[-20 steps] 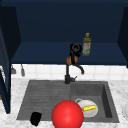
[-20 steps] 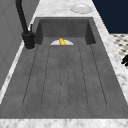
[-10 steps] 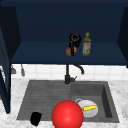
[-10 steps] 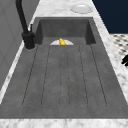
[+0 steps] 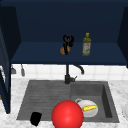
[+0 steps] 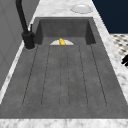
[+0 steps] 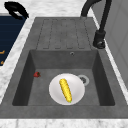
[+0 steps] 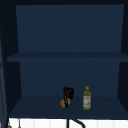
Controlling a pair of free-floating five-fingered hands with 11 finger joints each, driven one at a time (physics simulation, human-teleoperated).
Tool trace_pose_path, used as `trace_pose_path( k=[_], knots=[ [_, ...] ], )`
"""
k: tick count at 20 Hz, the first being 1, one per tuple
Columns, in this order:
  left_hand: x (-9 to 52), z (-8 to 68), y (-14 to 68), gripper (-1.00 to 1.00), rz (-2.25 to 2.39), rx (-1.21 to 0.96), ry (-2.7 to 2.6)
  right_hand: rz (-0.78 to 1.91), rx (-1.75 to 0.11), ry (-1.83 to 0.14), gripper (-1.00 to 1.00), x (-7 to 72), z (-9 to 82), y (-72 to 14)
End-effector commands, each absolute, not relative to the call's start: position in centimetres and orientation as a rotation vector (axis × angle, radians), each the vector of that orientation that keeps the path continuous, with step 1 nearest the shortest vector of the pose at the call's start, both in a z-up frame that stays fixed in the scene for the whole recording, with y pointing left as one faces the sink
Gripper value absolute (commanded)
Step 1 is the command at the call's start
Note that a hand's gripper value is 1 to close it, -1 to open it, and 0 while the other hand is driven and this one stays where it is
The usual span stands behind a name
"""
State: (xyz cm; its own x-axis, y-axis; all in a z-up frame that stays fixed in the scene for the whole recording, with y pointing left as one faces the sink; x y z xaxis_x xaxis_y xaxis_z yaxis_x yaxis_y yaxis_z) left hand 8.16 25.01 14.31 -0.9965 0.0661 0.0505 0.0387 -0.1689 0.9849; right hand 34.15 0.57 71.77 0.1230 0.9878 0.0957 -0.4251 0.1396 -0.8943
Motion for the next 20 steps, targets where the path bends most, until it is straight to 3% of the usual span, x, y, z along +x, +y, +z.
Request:
trace_pose_path(
  k=[1, 20],
  knots=[
    [8.2, 14.3, 25.0, 0.0, 2.385, 0.127, 2.014, 1.292, -0.88, -0.854, 1.0, 37.2, 68.7, 1.3],
    [8.2, 14.3, 25.0, 0.0, 2.385, 0.127, 2.014, 1.219, -0.852, -0.849, 1.0, 52.2, 62.3, 2.3]
  ],
)
